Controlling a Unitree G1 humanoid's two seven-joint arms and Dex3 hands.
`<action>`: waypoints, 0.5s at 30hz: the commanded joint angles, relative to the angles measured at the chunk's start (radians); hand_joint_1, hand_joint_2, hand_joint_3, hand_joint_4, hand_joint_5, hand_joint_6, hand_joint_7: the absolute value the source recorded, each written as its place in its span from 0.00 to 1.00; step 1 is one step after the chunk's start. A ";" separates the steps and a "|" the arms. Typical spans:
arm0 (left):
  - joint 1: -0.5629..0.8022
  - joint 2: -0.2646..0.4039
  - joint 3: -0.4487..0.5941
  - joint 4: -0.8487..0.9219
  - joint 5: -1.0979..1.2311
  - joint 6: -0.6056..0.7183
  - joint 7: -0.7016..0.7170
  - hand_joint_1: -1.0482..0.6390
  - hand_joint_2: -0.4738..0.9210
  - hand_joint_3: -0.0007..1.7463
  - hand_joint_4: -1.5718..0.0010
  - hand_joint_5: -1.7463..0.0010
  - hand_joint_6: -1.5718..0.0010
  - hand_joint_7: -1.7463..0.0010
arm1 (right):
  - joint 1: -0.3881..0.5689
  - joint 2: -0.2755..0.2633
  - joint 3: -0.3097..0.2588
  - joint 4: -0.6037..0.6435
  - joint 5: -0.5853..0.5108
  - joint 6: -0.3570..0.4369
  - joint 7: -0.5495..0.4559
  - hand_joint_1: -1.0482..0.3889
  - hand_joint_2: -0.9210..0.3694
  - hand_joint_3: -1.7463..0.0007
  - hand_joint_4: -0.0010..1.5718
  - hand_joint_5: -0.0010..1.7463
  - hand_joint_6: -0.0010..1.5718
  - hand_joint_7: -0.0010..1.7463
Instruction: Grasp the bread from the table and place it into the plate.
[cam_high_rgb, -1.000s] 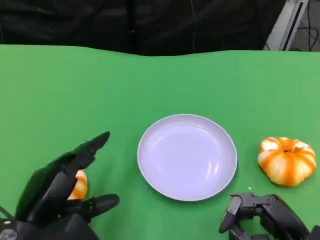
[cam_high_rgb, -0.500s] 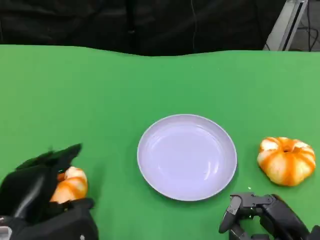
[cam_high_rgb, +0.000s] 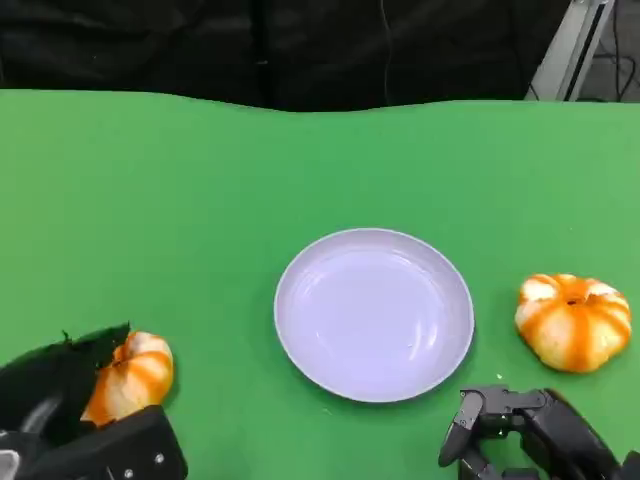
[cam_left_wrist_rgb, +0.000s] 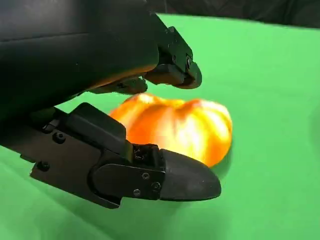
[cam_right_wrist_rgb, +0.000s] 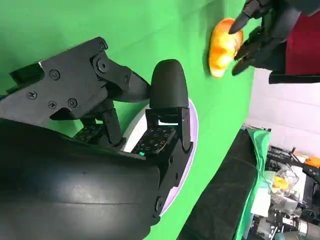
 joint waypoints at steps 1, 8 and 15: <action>-0.028 0.034 -0.020 0.062 -0.031 -0.002 -0.023 0.00 1.00 0.24 0.77 1.00 0.75 1.00 | 0.002 -0.012 -0.013 -0.003 0.010 -0.008 -0.001 0.63 0.21 0.49 0.52 0.84 0.54 0.65; -0.091 0.057 -0.057 0.185 -0.084 -0.044 -0.036 0.02 1.00 0.23 0.77 1.00 0.73 0.99 | 0.007 -0.014 -0.012 -0.017 0.010 0.003 -0.001 0.63 0.22 0.48 0.52 0.84 0.54 0.66; -0.142 0.055 -0.083 0.303 -0.113 -0.118 0.015 0.08 1.00 0.18 0.73 0.99 0.70 0.99 | 0.003 -0.015 -0.013 -0.009 0.009 -0.006 -0.001 0.63 0.22 0.48 0.52 0.84 0.54 0.65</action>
